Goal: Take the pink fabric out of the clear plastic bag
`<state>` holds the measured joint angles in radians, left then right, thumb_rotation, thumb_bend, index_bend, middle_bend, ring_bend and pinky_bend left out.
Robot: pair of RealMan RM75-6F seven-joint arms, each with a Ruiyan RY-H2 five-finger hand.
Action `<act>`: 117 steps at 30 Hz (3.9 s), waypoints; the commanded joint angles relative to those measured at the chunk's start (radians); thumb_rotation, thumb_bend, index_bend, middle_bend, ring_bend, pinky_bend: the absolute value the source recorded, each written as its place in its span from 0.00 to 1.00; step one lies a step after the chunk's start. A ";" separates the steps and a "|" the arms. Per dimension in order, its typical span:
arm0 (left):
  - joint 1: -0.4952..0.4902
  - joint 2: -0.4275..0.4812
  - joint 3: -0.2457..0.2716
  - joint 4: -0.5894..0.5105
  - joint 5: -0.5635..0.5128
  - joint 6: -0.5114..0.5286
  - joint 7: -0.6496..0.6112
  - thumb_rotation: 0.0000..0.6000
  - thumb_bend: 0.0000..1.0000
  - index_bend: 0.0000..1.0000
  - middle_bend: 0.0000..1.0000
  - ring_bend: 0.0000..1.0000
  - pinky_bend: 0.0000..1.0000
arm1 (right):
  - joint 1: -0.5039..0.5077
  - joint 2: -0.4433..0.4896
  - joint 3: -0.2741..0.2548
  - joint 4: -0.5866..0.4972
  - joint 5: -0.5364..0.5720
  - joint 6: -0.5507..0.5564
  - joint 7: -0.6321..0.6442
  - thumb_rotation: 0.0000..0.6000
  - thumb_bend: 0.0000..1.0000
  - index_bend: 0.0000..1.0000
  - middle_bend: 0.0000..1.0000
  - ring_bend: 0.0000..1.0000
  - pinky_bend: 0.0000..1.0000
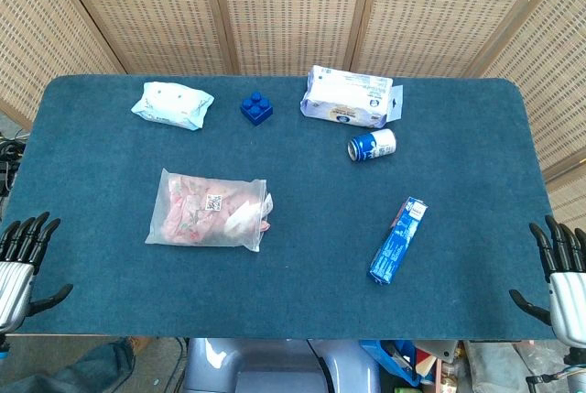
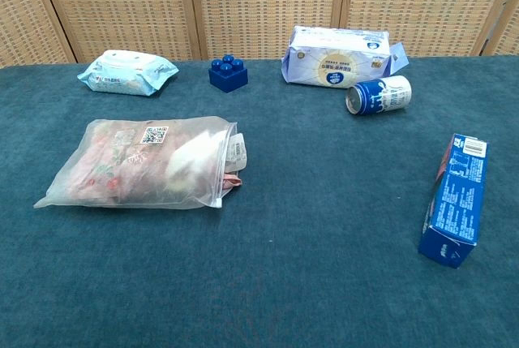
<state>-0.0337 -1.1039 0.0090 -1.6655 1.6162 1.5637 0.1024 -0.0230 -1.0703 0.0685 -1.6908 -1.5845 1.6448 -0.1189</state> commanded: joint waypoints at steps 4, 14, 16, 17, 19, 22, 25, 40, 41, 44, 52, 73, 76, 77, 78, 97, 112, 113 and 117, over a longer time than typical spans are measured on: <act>0.001 0.000 0.000 0.001 -0.001 0.001 -0.002 1.00 0.19 0.00 0.00 0.00 0.00 | 0.000 0.001 0.001 -0.001 0.003 -0.002 -0.002 1.00 0.00 0.00 0.00 0.00 0.00; -0.037 -0.010 -0.020 0.008 -0.033 -0.062 0.003 1.00 0.19 0.00 0.00 0.00 0.00 | 0.007 0.016 -0.016 -0.002 -0.003 -0.036 -0.014 1.00 0.00 0.00 0.00 0.00 0.00; -0.070 -0.018 -0.036 0.015 -0.055 -0.114 0.008 1.00 0.19 0.00 0.00 0.00 0.00 | 0.012 0.012 -0.016 0.004 -0.004 -0.044 -0.017 1.00 0.00 0.00 0.00 0.00 0.00; -0.095 -0.023 -0.045 0.021 -0.068 -0.153 0.007 1.00 0.19 0.00 0.00 0.00 0.00 | 0.016 0.008 -0.016 0.009 -0.005 -0.048 -0.019 1.00 0.00 0.00 0.00 0.00 0.00; -0.147 -0.033 -0.058 0.039 -0.081 -0.233 -0.011 1.00 0.19 0.00 0.00 0.00 0.00 | 0.020 0.002 -0.015 0.015 -0.003 -0.056 -0.027 1.00 0.00 0.00 0.00 0.00 0.00; -0.214 -0.051 -0.074 0.072 -0.091 -0.329 -0.035 1.00 0.19 0.00 0.00 0.00 0.00 | 0.026 -0.007 -0.013 0.020 0.003 -0.066 -0.035 1.00 0.00 0.00 0.00 0.00 0.00; -0.288 -0.085 -0.092 0.120 -0.109 -0.435 -0.048 1.00 0.19 0.00 0.00 0.00 0.00 | 0.032 -0.018 -0.008 0.029 0.015 -0.076 -0.041 1.00 0.00 0.00 0.00 0.00 0.00; -0.555 -0.272 -0.164 0.323 -0.226 -0.769 -0.062 1.00 0.19 0.00 0.00 0.00 0.00 | 0.050 -0.035 0.017 0.049 0.079 -0.109 -0.039 1.00 0.00 0.00 0.00 0.00 0.00; -0.564 -0.278 -0.165 0.327 -0.237 -0.783 -0.059 1.00 0.19 0.00 0.00 0.00 0.00 | 0.050 -0.035 0.018 0.050 0.082 -0.111 -0.038 1.00 0.00 0.00 0.00 0.00 0.00; -0.591 -0.299 -0.170 0.342 -0.274 -0.824 -0.041 1.00 0.19 0.00 0.00 0.00 0.00 | 0.051 -0.034 0.020 0.052 0.089 -0.113 -0.033 1.00 0.00 0.00 0.00 0.00 0.00; -0.654 -0.361 -0.177 0.385 -0.358 -0.893 0.008 1.00 0.19 0.00 0.00 0.00 0.00 | 0.054 -0.032 0.026 0.056 0.103 -0.119 -0.018 1.00 0.00 0.00 0.00 0.00 0.00; -0.685 -0.508 -0.173 0.522 -0.271 -0.698 -0.132 1.00 0.37 0.55 0.57 0.48 0.62 | 0.082 -0.044 0.026 0.083 0.102 -0.152 0.025 1.00 0.00 0.00 0.00 0.00 0.00; -0.677 -0.504 -0.165 0.530 -0.215 -0.644 -0.223 1.00 0.41 0.56 0.57 0.48 0.62 | 0.098 -0.040 0.027 0.096 0.093 -0.174 0.054 1.00 0.00 0.00 0.00 0.00 0.00; -0.675 -0.502 -0.163 0.531 -0.196 -0.622 -0.260 1.00 0.41 0.56 0.57 0.48 0.62 | 0.105 -0.036 0.028 0.100 0.089 -0.183 0.064 1.00 0.00 0.00 0.00 0.00 0.00; -0.673 -0.502 -0.162 0.533 -0.182 -0.606 -0.283 1.00 0.41 0.56 0.57 0.48 0.62 | 0.111 -0.033 0.028 0.101 0.086 -0.190 0.074 1.00 0.00 0.00 0.00 0.00 0.00; -0.753 -0.714 -0.187 0.850 0.008 -0.252 -0.662 1.00 0.43 0.59 0.58 0.48 0.62 | 0.390 0.162 0.139 -0.001 -0.010 -0.402 0.641 1.00 0.00 0.33 0.04 0.00 0.00; -0.875 -0.772 -0.222 0.888 -0.018 -0.304 -0.707 1.00 0.43 0.59 0.58 0.48 0.62 | 0.577 0.143 0.193 -0.086 0.064 -0.591 0.610 1.00 0.00 0.36 0.06 0.00 0.00; -0.881 -0.772 -0.222 0.887 -0.019 -0.308 -0.709 1.00 0.43 0.59 0.58 0.48 0.62 | 0.584 0.139 0.198 -0.090 0.075 -0.594 0.604 1.00 0.00 0.37 0.06 0.00 0.00; -0.896 -0.777 -0.225 0.885 -0.024 -0.315 -0.707 1.00 0.43 0.59 0.58 0.48 0.62 | 0.607 0.122 0.216 -0.102 0.114 -0.608 0.586 1.00 0.00 0.39 0.06 0.00 0.00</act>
<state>-0.9282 -1.8797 -0.2150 -0.7801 1.5939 1.2501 -0.6042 0.5745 -0.9404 0.2766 -1.7865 -1.4831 1.0441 0.4754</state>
